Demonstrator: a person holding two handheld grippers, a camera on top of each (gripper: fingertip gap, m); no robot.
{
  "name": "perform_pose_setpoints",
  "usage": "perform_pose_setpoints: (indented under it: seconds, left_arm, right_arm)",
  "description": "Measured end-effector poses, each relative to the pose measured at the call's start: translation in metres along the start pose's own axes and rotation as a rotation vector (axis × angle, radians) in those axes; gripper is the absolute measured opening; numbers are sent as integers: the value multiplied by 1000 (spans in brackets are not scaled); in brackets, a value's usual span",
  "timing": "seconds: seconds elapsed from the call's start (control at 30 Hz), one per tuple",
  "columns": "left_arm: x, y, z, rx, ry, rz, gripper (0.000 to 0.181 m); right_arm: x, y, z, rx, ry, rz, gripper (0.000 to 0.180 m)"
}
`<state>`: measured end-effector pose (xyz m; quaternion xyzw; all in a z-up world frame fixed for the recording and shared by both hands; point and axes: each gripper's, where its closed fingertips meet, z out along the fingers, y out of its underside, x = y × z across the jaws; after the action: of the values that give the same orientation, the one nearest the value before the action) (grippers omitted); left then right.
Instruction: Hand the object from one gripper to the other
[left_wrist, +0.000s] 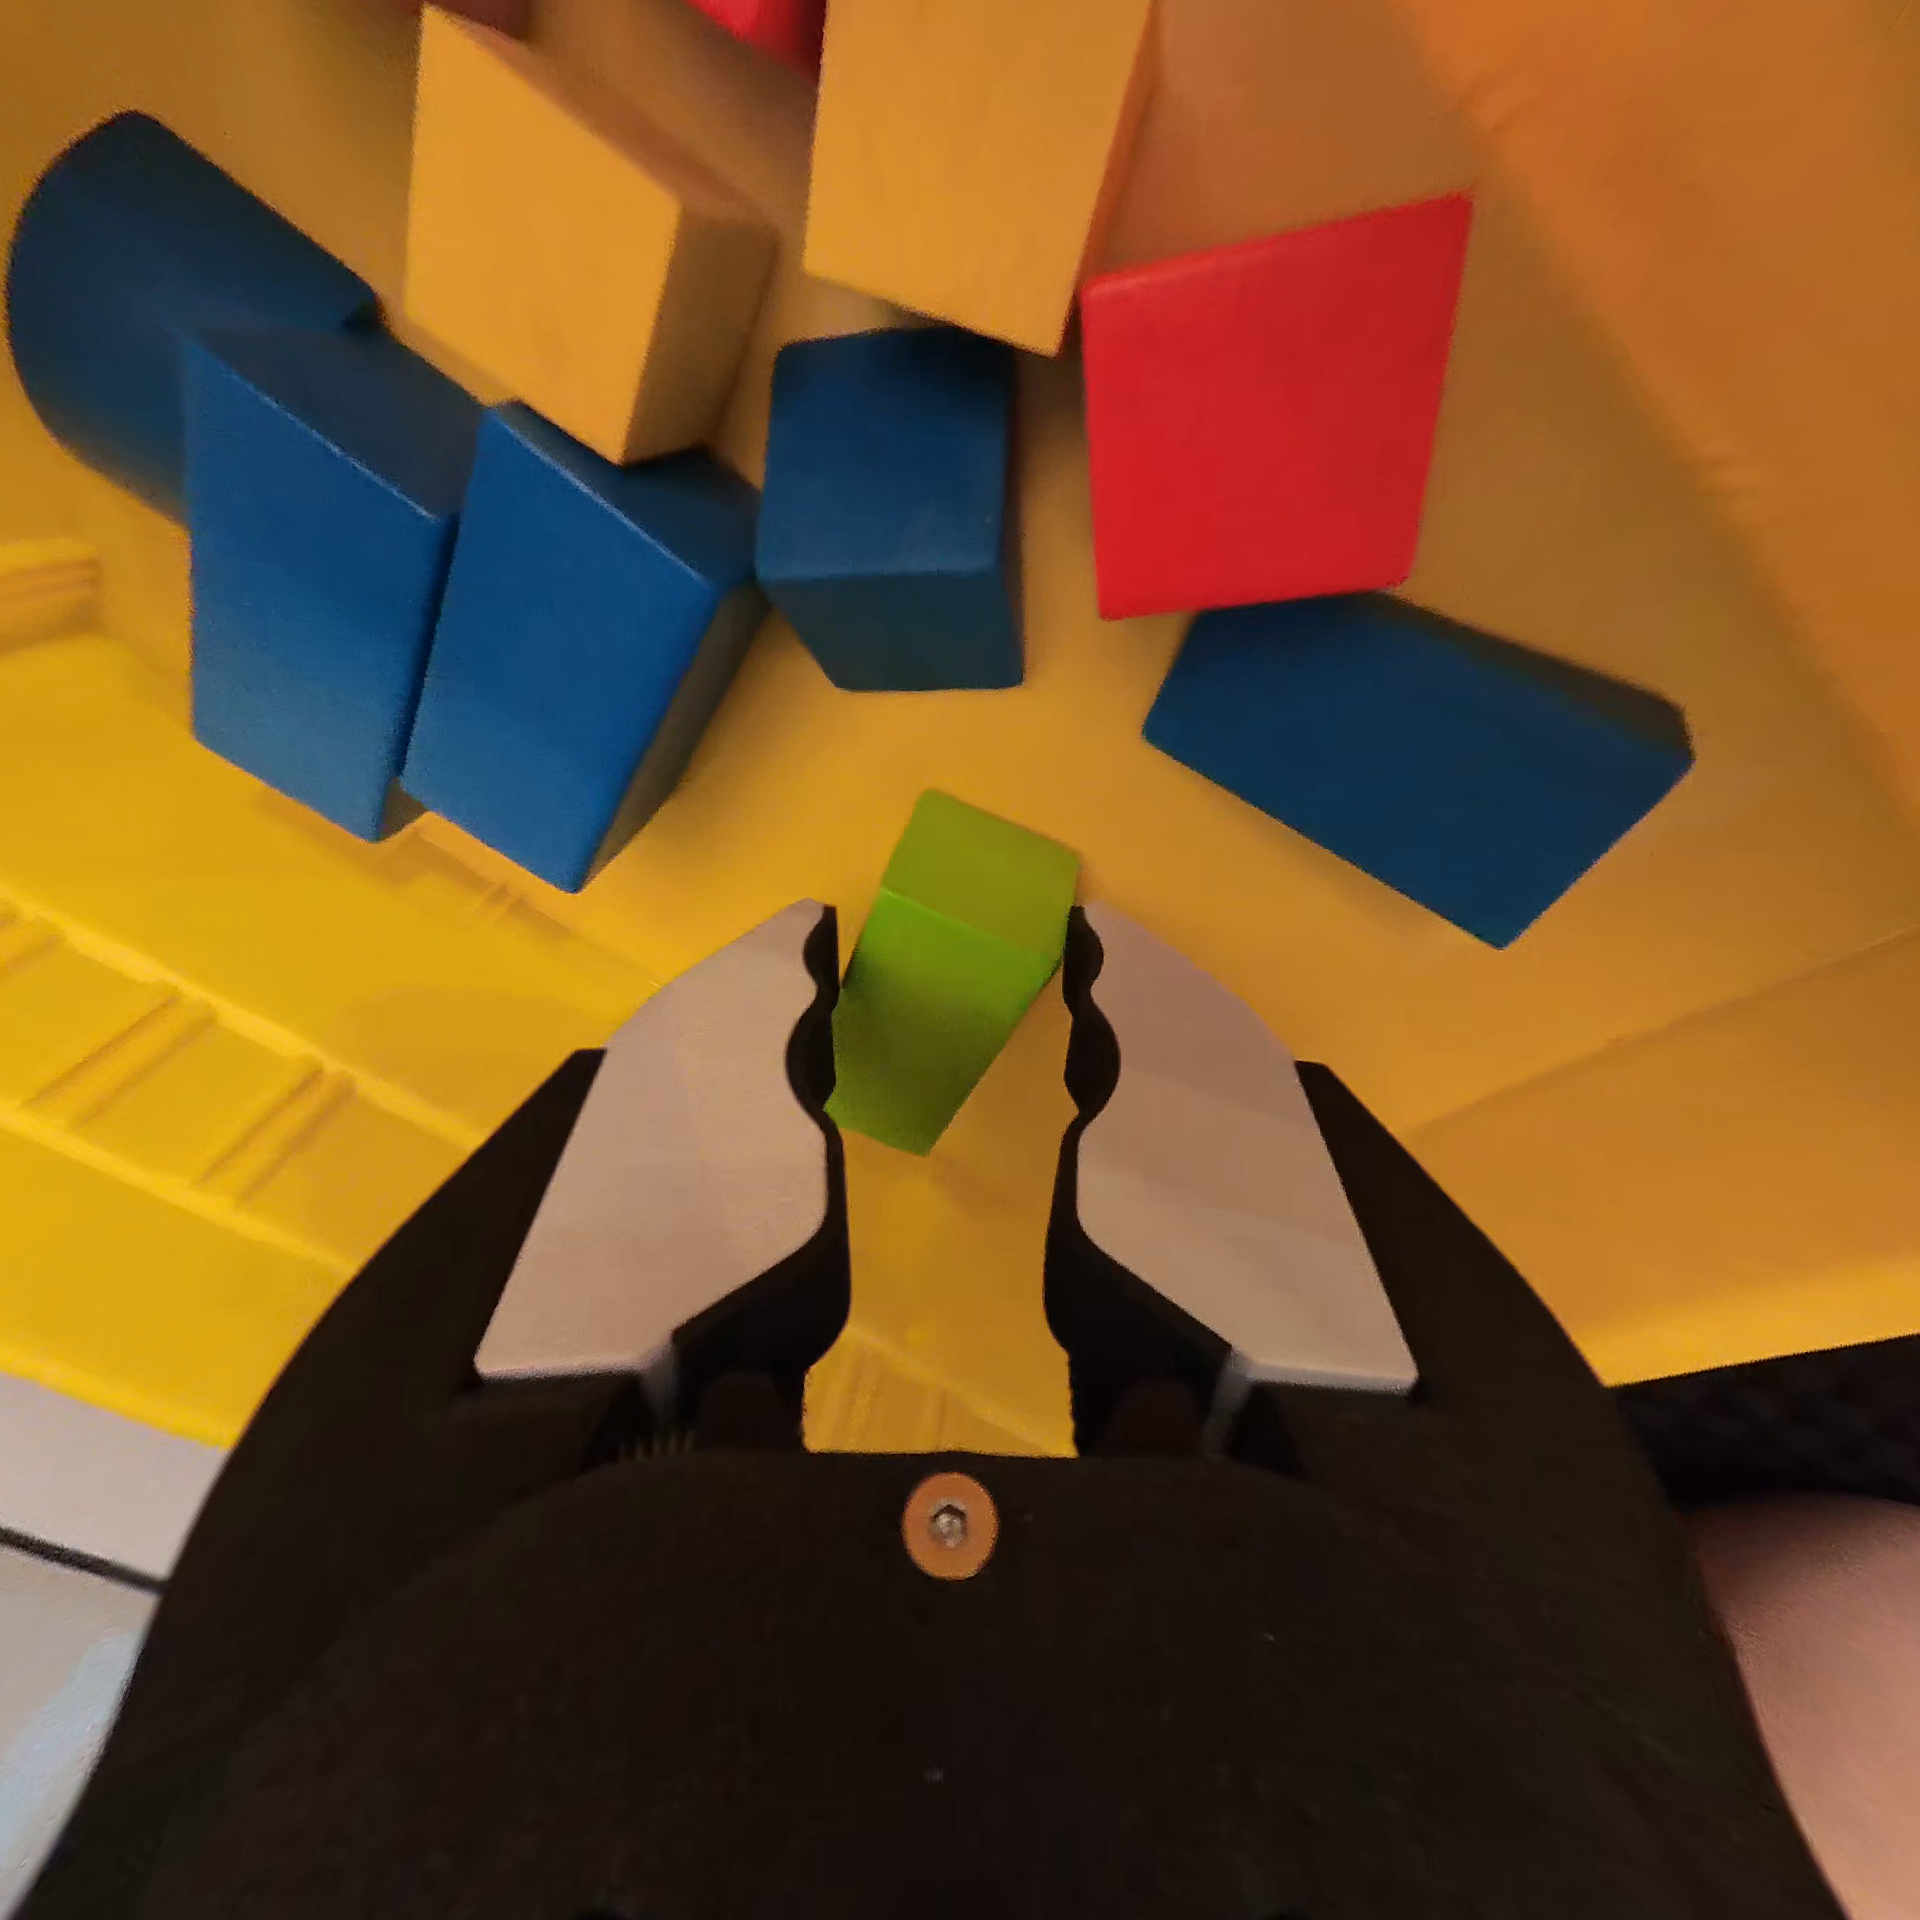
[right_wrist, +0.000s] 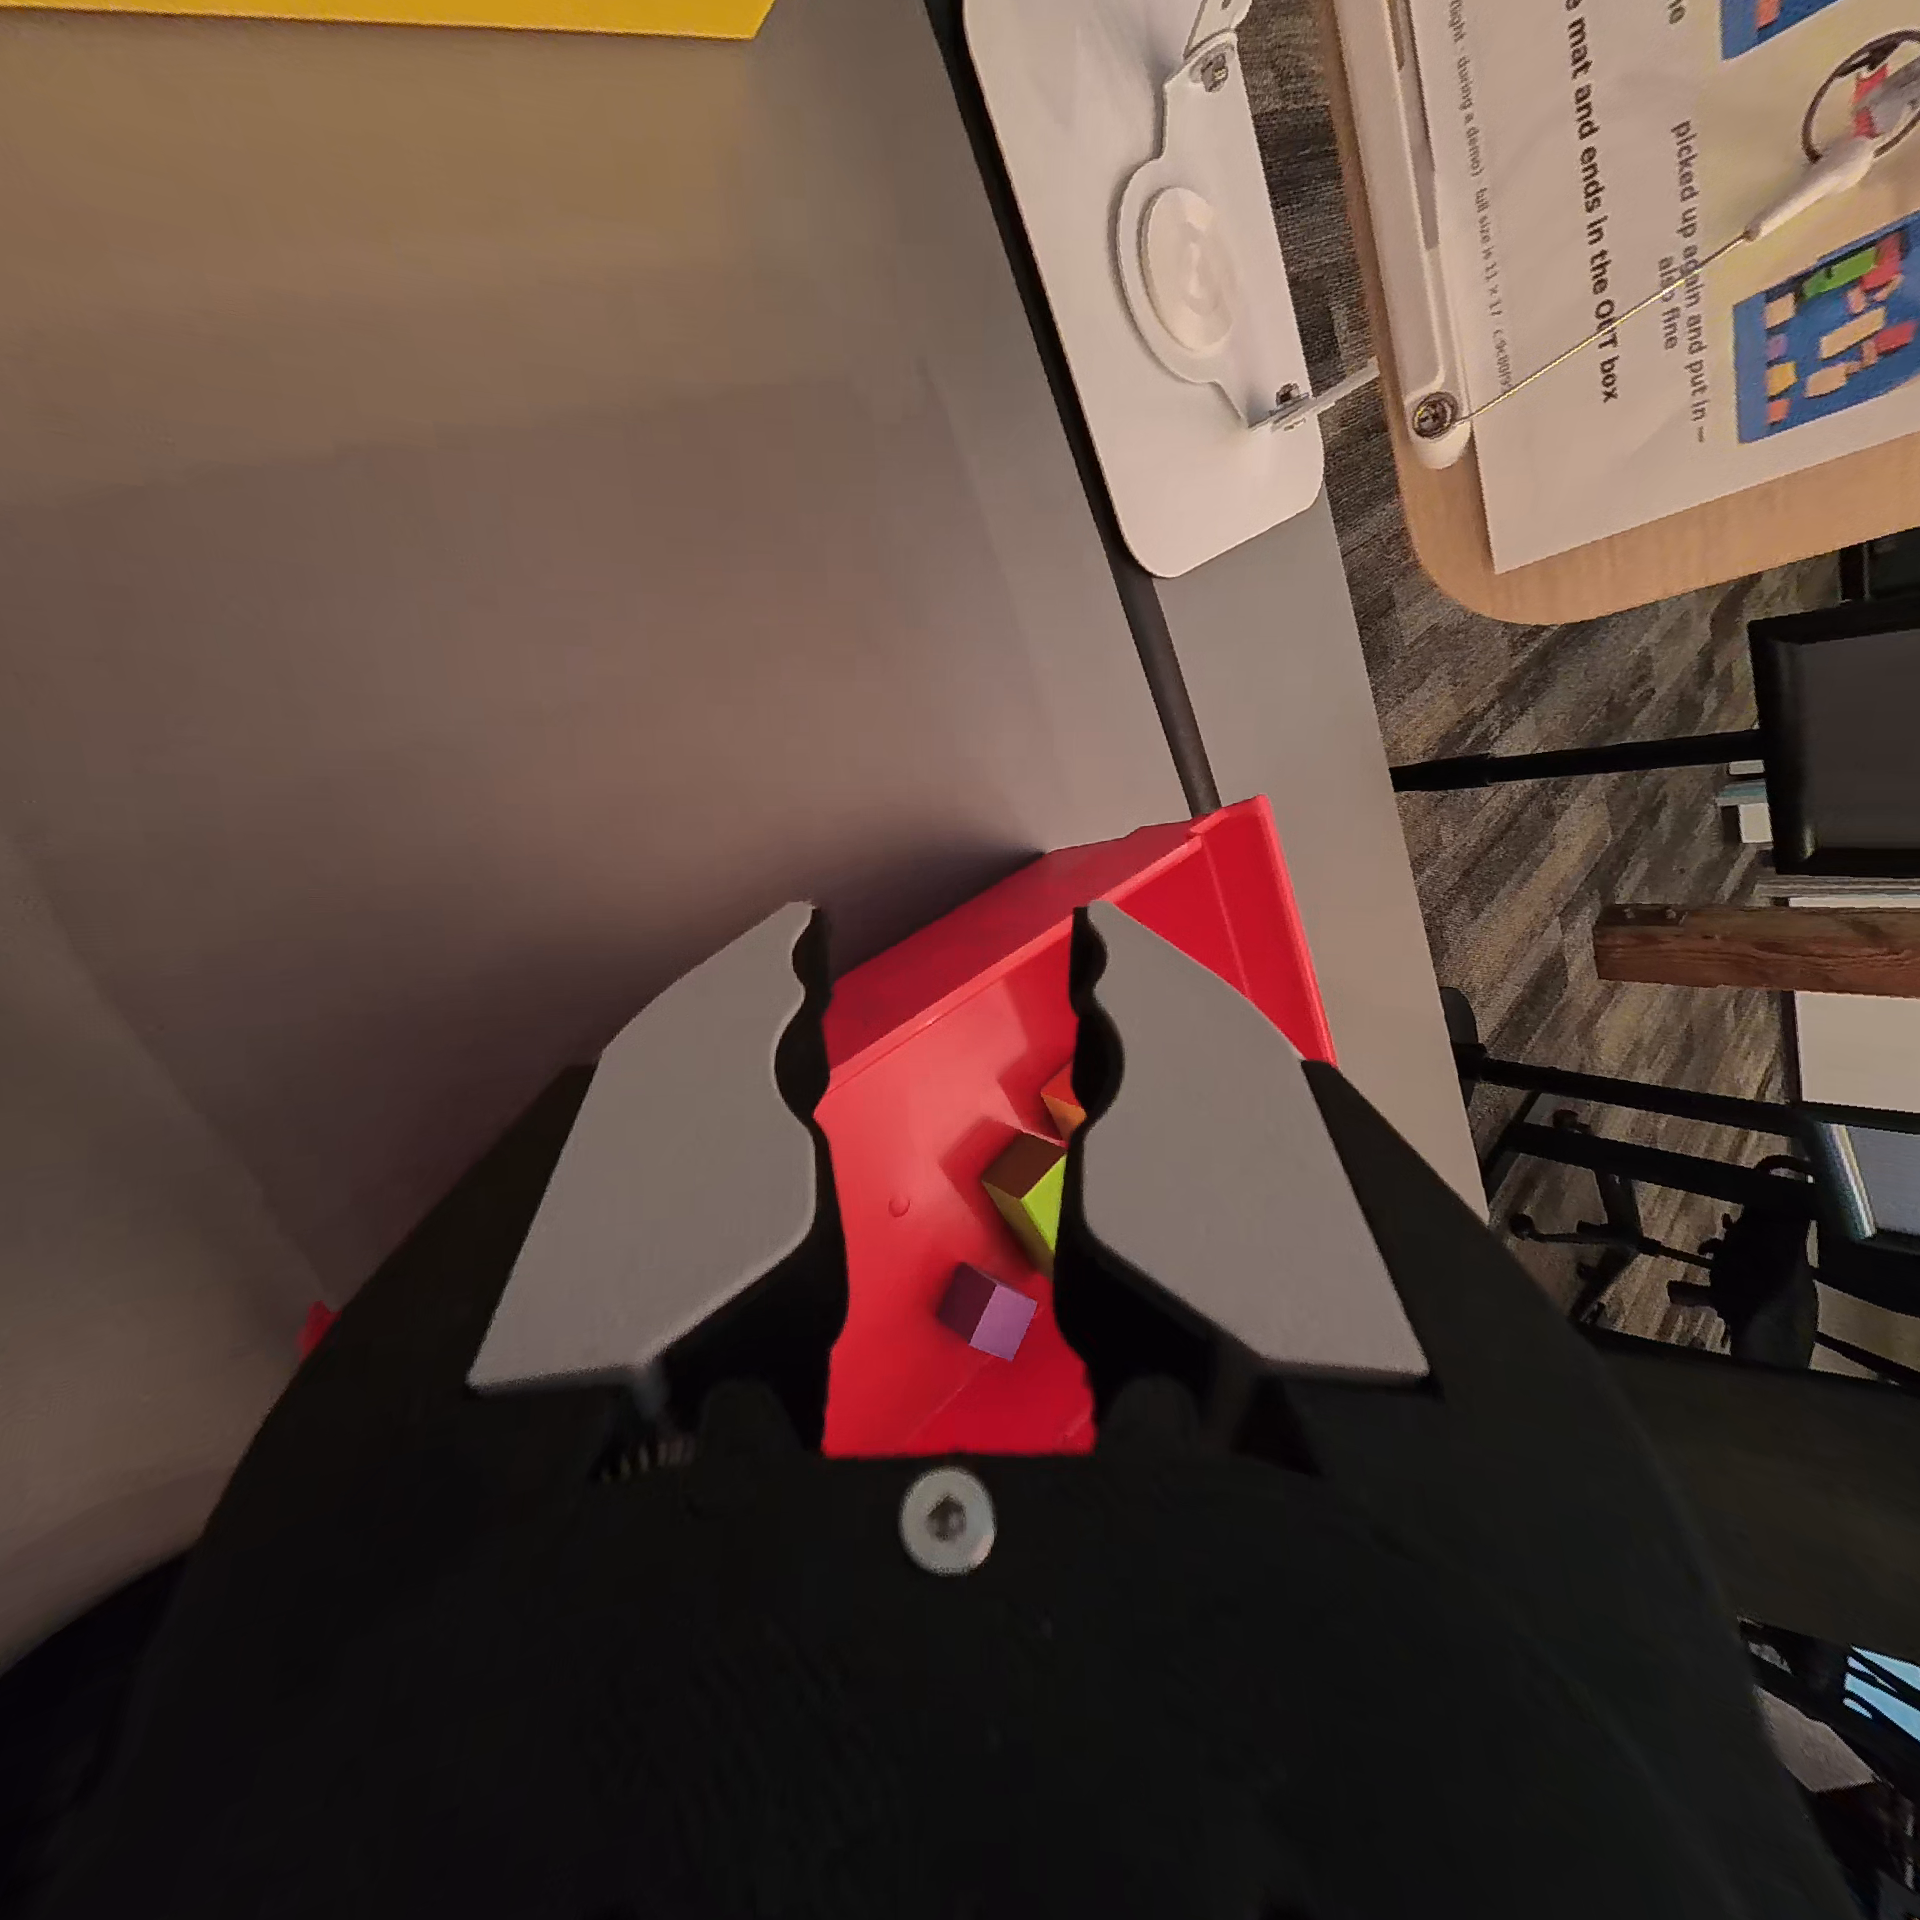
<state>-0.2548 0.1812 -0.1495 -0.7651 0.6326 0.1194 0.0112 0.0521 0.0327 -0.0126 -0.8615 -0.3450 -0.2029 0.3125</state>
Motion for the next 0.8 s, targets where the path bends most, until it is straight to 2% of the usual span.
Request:
perform_pose_setpoints:
  seconds: [0.2, 0.37, 0.63, 0.8]
  left_arm:
    - [2, 8, 2, 6, 14, 65, 43]
    - [-3, 18, 5, -17, 8, 46, 42]
    - [0, 8, 1, 58, 57, 39, 37]
    - [2, -1, -17, 174, 109, 11, 36]
  right_arm:
    - [-3, 2, 4, -14, -15, -12, 45]
    - [-6, 3, 5, -25, -26, -23, 45]
    - [-7, 6, 7, -35, -36, -32, 45]
    - [-8, 7, 8, -38, -42, -34, 45]
